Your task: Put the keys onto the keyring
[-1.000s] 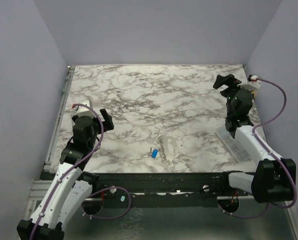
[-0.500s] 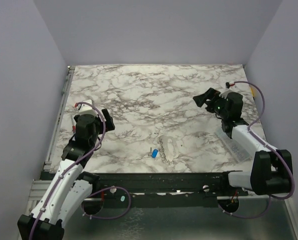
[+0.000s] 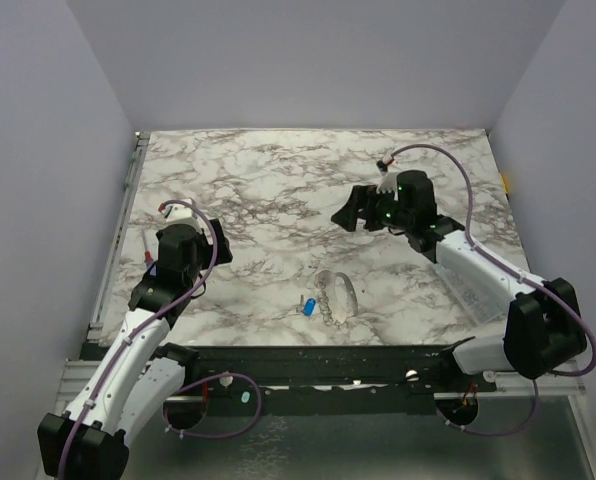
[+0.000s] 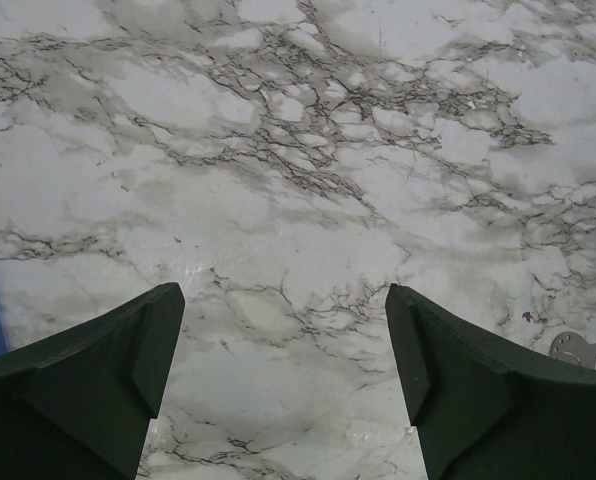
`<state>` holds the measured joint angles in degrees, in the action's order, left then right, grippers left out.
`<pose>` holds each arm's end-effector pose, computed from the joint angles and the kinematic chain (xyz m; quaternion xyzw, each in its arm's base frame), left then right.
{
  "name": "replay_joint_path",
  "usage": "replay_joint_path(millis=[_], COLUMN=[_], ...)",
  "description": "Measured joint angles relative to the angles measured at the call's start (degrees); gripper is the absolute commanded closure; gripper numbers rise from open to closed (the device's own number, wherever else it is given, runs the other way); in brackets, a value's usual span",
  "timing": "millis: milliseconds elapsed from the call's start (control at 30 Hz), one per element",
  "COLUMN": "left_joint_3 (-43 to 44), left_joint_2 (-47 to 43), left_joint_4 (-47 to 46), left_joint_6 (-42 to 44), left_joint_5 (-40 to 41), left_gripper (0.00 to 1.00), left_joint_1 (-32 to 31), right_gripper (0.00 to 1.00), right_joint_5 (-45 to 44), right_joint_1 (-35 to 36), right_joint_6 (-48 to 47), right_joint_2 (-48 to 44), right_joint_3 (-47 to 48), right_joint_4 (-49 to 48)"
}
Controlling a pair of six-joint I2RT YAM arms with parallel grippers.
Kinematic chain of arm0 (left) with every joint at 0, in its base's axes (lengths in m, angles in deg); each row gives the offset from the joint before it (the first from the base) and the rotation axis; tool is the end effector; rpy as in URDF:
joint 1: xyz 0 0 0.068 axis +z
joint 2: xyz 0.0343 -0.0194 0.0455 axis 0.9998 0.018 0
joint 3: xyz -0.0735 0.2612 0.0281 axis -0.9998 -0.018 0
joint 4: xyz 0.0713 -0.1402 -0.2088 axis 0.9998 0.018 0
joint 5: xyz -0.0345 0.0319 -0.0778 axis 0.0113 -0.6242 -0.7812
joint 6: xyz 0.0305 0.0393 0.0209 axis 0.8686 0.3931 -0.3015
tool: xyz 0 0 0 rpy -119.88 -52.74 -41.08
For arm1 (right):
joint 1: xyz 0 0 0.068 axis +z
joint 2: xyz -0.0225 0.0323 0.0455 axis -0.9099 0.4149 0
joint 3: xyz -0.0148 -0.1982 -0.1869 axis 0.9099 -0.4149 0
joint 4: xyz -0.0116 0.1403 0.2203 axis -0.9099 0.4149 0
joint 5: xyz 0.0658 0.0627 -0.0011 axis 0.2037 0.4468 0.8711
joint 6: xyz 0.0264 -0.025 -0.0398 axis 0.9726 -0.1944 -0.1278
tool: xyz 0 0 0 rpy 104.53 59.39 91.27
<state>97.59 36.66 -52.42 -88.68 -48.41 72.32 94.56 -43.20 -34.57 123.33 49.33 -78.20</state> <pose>0.1684 -0.0422 0.2638 -0.0841 0.8498 -0.0721 0.5154 0.2816 0.1284 0.2688 -0.0805 0.8331 0.3391 0.4294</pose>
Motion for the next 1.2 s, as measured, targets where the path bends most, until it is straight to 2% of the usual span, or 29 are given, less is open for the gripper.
replay_joint_path(millis=[200, 400, 500, 767, 1000, 1200], left_joint_3=[0.0, 0.0, 0.0, 0.0, 0.0, 0.0], left_joint_2=[0.0, 0.0, -0.1, -0.9, -1.2, -1.3], left_joint_4=[0.1, 0.1, 0.1, 0.1, 0.1, 0.1], left_joint_6=[0.0, 0.0, 0.0, 0.0, 0.0, 0.0], left_joint_5=[-0.3, -0.3, -0.3, -0.5, -0.7, -0.7], left_gripper=[0.11, 0.11, 0.11, 0.11, 0.11, 0.12], left_joint_1=[0.0, 0.0, 0.0, 0.0, 0.0, 0.0], right_gripper=[0.08, 0.20, 0.23, 0.43, 0.44, 0.45], right_joint_5=[-4.4, -13.0, -13.4, -11.1, -8.4, -6.5], right_joint_1=[9.0, 16.0, 16.4, 16.3, 16.3, 16.3], right_joint_6=[-3.3, -3.2, -3.3, -7.1, -8.0, -5.2], right_joint_2=[4.9, 10.9, 12.9, 16.8, 19.5, 15.8], right_joint_3=[2.7, 5.2, 5.2, 5.6, 6.6, 3.7], right_joint_4=[7.0, 13.9, 15.5, 15.6, 16.9, 17.9])
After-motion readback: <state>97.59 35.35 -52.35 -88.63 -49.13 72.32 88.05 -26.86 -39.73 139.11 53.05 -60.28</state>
